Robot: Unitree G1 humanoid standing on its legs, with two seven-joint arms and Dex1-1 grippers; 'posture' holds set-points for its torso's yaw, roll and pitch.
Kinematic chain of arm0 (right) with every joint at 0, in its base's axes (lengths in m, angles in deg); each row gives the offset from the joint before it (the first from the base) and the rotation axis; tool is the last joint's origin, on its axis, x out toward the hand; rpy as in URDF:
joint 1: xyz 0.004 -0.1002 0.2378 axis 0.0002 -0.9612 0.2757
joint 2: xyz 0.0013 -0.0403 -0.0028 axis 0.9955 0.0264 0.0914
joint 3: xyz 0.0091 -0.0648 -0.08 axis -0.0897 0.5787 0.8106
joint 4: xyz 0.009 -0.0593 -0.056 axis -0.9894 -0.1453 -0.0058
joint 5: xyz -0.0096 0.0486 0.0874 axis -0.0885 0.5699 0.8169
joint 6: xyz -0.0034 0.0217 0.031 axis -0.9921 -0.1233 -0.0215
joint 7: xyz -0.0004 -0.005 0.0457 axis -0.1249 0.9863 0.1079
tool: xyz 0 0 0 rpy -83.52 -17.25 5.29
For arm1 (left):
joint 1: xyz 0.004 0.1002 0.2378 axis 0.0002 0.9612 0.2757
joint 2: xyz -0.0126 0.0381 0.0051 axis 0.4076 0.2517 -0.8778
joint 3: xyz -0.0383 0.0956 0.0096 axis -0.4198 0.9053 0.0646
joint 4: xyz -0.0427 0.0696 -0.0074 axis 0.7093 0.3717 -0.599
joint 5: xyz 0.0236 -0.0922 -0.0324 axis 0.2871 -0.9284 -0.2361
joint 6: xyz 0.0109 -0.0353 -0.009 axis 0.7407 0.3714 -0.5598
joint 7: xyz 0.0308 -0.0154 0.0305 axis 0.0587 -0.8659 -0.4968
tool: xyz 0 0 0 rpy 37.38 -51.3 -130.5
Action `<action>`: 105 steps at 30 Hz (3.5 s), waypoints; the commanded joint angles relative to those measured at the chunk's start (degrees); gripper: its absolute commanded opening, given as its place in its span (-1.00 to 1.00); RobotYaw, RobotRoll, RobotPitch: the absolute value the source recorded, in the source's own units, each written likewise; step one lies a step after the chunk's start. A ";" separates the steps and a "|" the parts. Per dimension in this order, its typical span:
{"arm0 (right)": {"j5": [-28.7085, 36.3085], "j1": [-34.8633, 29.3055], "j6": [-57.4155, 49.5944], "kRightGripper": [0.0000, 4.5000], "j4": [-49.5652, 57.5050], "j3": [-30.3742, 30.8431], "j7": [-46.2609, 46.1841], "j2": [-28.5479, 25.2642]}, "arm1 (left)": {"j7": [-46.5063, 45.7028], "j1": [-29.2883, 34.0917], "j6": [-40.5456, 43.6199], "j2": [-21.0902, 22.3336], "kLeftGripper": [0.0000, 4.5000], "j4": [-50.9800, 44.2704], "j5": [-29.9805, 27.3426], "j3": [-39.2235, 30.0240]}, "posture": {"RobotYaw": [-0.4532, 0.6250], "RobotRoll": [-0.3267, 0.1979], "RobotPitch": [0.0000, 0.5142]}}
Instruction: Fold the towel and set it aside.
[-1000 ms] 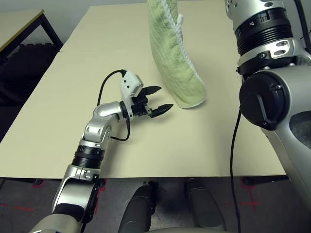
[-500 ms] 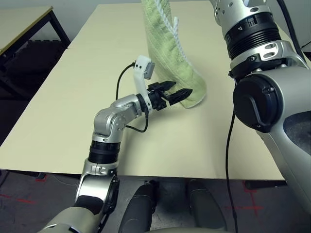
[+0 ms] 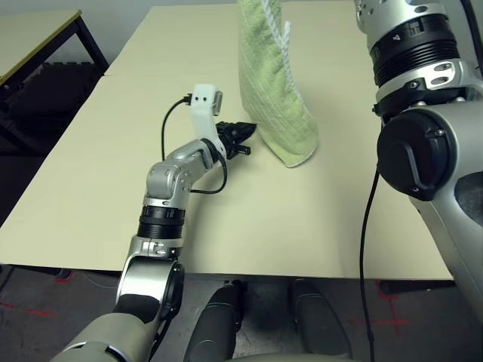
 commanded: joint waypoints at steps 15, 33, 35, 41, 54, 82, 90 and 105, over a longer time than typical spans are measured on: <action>-0.01 -1.13 -1.60 -1.00 3.13 0.67 -2.44 1.11 | 5.21 -0.93 23.77 -9.06 1.00 -23.77 -25.75 -0.57 | -0.22 0.25 -0.40; -0.41 -1.00 -1.29 -1.00 2.86 0.77 -2.50 0.86 | 7.79 -15.59 -1.86 -14.99 1.00 14.38 -9.47 2.99 | -0.26 0.25 -0.36; -0.68 -1.02 -0.97 -1.00 2.54 0.71 -2.59 0.42 | 8.22 -13.89 -0.71 -13.30 1.00 12.87 -8.94 3.07 | -0.26 0.25 -0.36; -1.37 -0.74 -0.23 -1.00 1.64 0.61 -2.59 -1.80 | 8.72 -7.98 1.94 -4.06 1.00 8.34 -8.10 1.04 | -0.26 0.25 -0.36; -2.13 -0.66 -1.59 -1.00 3.02 1.36 -2.14 -6.16 | 10.36 -7.26 -4.73 5.06 1.00 12.64 -4.93 -2.73 | -0.27 0.25 -0.36; -1.49 -0.73 -1.54 -1.00 2.62 1.74 -2.34 -2.96 | -5.77 0.68 8.60 -7.98 1.00 -12.42 9.97 16.01 | -0.23 0.25 -0.33; -1.33 0.65 -0.40 -1.00 1.26 1.30 -2.62 -3.09 | -5.10 -0.08 6.51 -8.56 1.00 -8.99 13.29 18.37 | -0.22 0.25 -0.30; -1.14 0.78 -0.43 -1.00 0.85 1.28 -2.53 -2.85 | -10.32 -1.99 -7.51 -9.48 1.00 8.07 24.81 22.01 | -0.23 0.25 -0.28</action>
